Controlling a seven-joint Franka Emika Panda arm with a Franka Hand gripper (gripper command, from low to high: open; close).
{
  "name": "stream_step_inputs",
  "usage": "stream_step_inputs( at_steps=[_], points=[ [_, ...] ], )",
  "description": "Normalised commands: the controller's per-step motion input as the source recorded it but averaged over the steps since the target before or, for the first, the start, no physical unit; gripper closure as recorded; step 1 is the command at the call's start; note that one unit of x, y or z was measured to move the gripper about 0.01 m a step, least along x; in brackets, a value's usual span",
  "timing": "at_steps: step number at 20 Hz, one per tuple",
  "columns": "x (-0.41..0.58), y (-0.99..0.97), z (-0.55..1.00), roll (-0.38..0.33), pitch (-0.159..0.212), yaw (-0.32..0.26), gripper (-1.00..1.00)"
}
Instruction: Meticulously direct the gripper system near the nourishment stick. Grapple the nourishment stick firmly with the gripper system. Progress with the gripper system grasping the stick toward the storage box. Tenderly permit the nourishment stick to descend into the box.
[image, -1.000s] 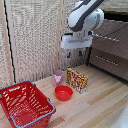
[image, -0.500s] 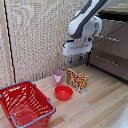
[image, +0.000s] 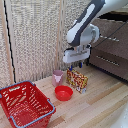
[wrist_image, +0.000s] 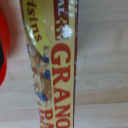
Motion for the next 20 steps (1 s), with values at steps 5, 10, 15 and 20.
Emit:
stream_step_inputs(
  at_steps=[5, 10, 15, 20],
  points=[
    [-0.053, -0.24, -0.38, 0.0, -0.001, 0.089, -1.0],
    [-0.067, -0.21, -0.24, 0.001, 0.019, 0.067, 1.0],
    [-0.089, -0.01, -0.05, 0.0, 0.051, -0.011, 1.0],
    [-0.083, 0.0, -0.01, 0.0, 0.003, -0.041, 1.0]
  ],
)
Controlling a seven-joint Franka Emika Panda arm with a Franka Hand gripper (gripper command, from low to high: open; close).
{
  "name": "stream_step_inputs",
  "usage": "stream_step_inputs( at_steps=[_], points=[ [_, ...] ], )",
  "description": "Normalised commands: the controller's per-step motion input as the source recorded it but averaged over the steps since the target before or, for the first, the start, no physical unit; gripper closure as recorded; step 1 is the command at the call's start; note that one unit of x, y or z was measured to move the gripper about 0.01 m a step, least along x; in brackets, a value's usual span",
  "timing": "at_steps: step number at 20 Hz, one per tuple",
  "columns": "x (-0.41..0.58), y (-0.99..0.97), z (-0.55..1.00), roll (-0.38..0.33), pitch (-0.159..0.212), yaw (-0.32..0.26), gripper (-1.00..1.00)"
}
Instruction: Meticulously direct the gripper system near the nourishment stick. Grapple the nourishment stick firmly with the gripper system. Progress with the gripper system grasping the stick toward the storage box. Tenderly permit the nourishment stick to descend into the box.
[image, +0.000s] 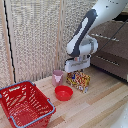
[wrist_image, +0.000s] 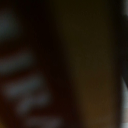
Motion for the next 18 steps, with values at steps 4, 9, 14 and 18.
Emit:
stream_step_inputs(
  at_steps=[4, 9, 14, 18],
  points=[
    [-0.005, 0.0, 0.04, 0.0, 0.0, -0.045, 1.0],
    [0.0, -0.04, 0.51, 0.002, 0.013, -0.062, 1.0],
    [0.055, -0.18, 0.86, 0.039, 0.039, -0.019, 1.0],
    [0.152, -0.14, 0.95, 0.059, 0.053, 0.0, 1.0]
  ],
)
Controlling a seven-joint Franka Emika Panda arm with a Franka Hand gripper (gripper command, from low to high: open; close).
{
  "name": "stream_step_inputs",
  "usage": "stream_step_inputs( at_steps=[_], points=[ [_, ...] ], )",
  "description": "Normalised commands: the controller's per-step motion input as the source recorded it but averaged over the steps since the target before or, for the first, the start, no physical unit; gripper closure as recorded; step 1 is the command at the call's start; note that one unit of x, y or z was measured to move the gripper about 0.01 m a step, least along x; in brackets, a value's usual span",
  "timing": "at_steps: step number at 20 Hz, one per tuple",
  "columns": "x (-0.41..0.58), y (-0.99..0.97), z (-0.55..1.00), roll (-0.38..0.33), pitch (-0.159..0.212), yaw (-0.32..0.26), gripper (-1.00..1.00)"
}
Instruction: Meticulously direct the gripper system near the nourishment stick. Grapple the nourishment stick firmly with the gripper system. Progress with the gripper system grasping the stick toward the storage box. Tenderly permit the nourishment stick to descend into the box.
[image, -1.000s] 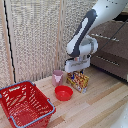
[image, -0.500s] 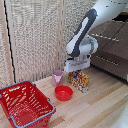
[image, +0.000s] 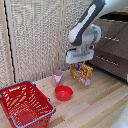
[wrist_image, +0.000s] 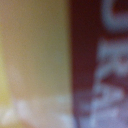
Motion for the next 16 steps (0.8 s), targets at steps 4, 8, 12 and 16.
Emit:
stream_step_inputs(
  at_steps=[4, 8, 12, 16],
  points=[
    [0.103, -0.01, 0.93, 0.07, 0.07, 0.0, 1.0],
    [0.145, 0.1, 0.9, 0.066, 0.077, 0.001, 1.0],
    [0.149, 0.31, 0.91, 0.065, 0.083, 0.021, 1.0],
    [0.062, 0.57, 0.87, 0.057, 0.067, 0.048, 1.0]
  ],
)
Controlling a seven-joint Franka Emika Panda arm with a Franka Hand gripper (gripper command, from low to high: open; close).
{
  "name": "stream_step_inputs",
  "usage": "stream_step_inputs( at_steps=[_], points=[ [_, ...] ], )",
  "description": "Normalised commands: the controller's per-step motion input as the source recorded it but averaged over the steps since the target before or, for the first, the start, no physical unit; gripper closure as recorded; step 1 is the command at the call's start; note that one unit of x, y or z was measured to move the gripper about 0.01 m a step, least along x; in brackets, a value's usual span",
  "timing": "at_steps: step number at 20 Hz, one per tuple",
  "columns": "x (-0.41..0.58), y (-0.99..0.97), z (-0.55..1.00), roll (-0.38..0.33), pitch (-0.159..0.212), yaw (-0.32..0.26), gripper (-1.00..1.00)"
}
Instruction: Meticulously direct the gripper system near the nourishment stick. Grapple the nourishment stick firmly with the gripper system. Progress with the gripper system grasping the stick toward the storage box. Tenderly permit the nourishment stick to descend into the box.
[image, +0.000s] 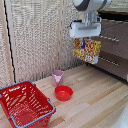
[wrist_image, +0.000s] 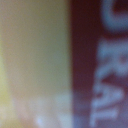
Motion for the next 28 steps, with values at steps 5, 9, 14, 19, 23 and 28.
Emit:
stream_step_inputs(
  at_steps=[5, 9, 14, 19, 23, 28],
  points=[
    [0.066, 0.77, 0.69, 0.047, 0.043, 0.027, 1.0],
    [0.086, 0.89, 0.5, 0.017, 0.013, 0.0, 1.0],
    [0.084, 0.93, 0.35, 0.0, 0.0, 0.0, 1.0],
    [0.075, 0.95, 0.19, 0.0, 0.0, 0.0, 1.0],
    [0.061, 0.96, 0.1, -0.001, -0.004, 0.0, 1.0],
    [0.078, 0.97, 0.02, -0.013, -0.015, 0.0, 1.0]
  ],
)
